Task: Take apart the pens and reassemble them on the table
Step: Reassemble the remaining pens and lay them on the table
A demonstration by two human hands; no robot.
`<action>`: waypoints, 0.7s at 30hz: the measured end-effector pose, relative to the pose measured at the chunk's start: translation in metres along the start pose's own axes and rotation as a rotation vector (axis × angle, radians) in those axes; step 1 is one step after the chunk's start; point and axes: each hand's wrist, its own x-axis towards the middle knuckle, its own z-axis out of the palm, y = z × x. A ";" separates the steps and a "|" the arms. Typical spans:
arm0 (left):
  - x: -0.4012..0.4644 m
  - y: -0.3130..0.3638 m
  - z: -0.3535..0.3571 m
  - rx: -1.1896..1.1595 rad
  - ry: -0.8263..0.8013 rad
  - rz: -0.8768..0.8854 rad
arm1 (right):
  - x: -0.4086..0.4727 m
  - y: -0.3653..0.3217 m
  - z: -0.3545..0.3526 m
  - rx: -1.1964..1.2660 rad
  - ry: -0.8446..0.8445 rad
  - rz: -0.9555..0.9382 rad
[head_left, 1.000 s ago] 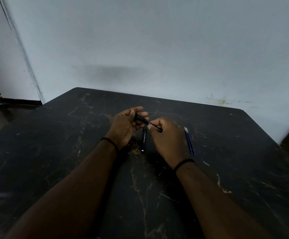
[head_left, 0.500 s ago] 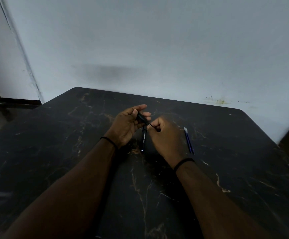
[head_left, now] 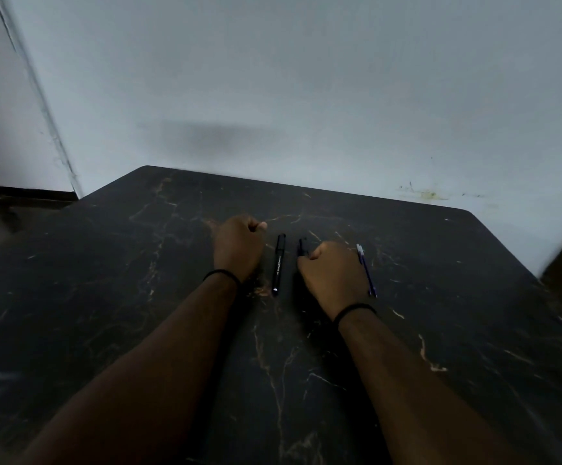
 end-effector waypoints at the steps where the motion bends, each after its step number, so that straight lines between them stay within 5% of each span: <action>1: -0.001 0.001 0.001 0.017 -0.014 0.015 | 0.001 0.000 0.003 -0.037 -0.004 -0.008; 21: -0.011 0.013 0.000 0.153 -0.129 0.054 | 0.014 0.000 0.029 -0.176 0.054 -0.042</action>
